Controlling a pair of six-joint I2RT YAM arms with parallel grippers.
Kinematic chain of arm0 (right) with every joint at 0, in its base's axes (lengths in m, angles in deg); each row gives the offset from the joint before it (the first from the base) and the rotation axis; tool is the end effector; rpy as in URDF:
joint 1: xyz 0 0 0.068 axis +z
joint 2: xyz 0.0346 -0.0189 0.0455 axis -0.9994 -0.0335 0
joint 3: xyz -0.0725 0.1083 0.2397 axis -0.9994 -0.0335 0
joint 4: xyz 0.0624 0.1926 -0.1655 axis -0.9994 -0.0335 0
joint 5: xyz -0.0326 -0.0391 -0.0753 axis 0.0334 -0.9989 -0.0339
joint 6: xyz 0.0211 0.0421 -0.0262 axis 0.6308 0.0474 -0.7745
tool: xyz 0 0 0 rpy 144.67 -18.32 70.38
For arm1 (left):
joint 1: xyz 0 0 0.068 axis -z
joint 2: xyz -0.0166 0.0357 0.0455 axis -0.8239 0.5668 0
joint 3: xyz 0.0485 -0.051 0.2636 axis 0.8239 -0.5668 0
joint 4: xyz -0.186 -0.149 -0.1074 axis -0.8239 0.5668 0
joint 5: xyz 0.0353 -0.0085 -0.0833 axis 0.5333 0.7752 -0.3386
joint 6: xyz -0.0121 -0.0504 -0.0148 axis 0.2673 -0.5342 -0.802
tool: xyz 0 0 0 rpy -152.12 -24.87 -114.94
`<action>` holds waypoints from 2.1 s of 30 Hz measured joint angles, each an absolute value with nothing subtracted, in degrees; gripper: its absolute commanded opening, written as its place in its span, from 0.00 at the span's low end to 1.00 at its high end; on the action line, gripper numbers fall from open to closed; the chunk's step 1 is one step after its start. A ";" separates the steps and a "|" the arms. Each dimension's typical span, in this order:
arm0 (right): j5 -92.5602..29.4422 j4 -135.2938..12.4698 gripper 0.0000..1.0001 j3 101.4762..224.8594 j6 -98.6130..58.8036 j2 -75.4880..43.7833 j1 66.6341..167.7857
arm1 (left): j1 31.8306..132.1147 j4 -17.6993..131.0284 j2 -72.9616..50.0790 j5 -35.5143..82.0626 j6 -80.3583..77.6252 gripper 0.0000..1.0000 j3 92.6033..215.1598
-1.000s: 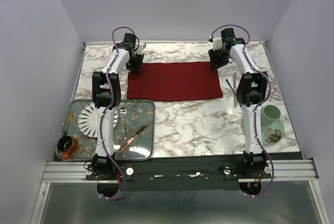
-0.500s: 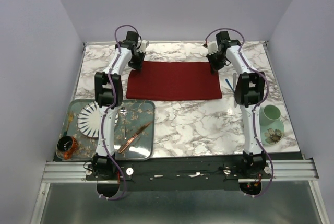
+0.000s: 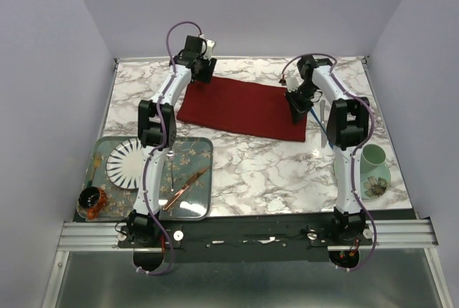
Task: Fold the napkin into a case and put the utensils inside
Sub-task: Move the rectangle-folded napkin to the center of the board.
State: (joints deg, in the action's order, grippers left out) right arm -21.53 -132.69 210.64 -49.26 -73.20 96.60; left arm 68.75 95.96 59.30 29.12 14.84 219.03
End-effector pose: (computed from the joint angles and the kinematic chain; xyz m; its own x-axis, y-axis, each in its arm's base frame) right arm 0.4682 0.0811 0.1741 -0.8526 -0.4969 -0.1614 -0.5225 0.8116 0.2613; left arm 0.5510 -0.1316 0.2034 -0.6773 0.2426 -0.6945 0.3135 0.9492 0.0258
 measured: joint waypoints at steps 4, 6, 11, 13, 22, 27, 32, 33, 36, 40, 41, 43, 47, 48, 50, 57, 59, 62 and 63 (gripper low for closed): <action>-20.17 -134.14 0.15 206.36 -49.26 -72.46 97.47 | 66.61 94.65 53.70 27.87 14.62 0.63 212.97; -18.82 -135.14 0.15 201.33 -49.20 -71.15 98.45 | 65.67 96.26 49.59 26.87 14.77 0.58 209.21; -14.77 -136.32 0.16 195.50 -49.46 -68.77 102.19 | 64.51 101.09 39.26 21.51 13.15 0.42 199.40; -12.06 -136.80 0.17 194.47 -49.99 -67.78 103.70 | 64.97 102.25 36.48 18.56 11.75 0.40 194.77; -10.32 -137.33 0.19 204.30 -50.20 -64.20 101.91 | 68.25 108.37 42.91 15.50 9.24 0.29 190.24; -20.72 -134.90 0.19 208.85 -50.86 -65.20 99.68 | 68.95 110.23 46.73 17.67 8.67 0.26 195.45; -26.95 -134.64 0.18 210.14 -51.87 -70.14 99.98 | 69.89 112.07 49.57 20.57 9.00 0.24 200.08; -28.20 -134.66 0.18 210.10 -52.13 -71.56 100.07 | 70.02 112.33 49.88 21.14 9.35 0.24 200.67; -29.68 -134.64 0.17 208.83 -52.57 -72.92 100.40 | 70.24 112.94 50.56 22.48 10.25 0.24 202.05; -30.86 -135.71 0.15 205.22 -53.81 -72.22 101.65 | 70.59 113.47 52.26 24.03 11.62 0.24 205.13; -30.82 -135.82 0.15 204.15 -53.92 -71.78 102.19 | 70.61 113.49 52.89 24.38 12.08 0.24 206.22; -30.23 -136.10 0.15 201.70 -54.18 -70.69 103.50 | 70.61 113.40 54.16 24.79 12.74 0.27 208.54; -25.27 -137.55 0.16 195.41 -54.12 -68.37 106.91 | 70.57 112.72 54.93 24.92 13.44 0.42 209.98; -23.10 -138.00 0.16 193.70 -54.01 -67.91 107.92 | 70.54 112.63 54.93 24.88 13.48 0.45 210.05; -17.03 -138.33 0.19 189.53 -53.77 -66.75 109.84 | 70.54 112.18 54.93 23.94 13.37 0.48 210.11; 1.75 -138.79 0.24 190.16 -52.63 -66.19 113.86 | 70.11 108.77 54.18 19.13 12.17 0.50 208.87; 3.24 -138.44 0.24 193.73 -52.19 -64.98 113.25 | 69.93 107.04 51.43 17.86 12.17 0.50 203.82; 1.44 -137.96 0.25 195.74 -51.84 -61.79 111.17 | 69.56 105.88 45.81 16.84 12.65 0.50 195.79; -0.04 -137.63 0.25 195.76 -51.73 -60.66 110.17 | 69.41 105.23 43.17 16.36 12.98 0.50 192.76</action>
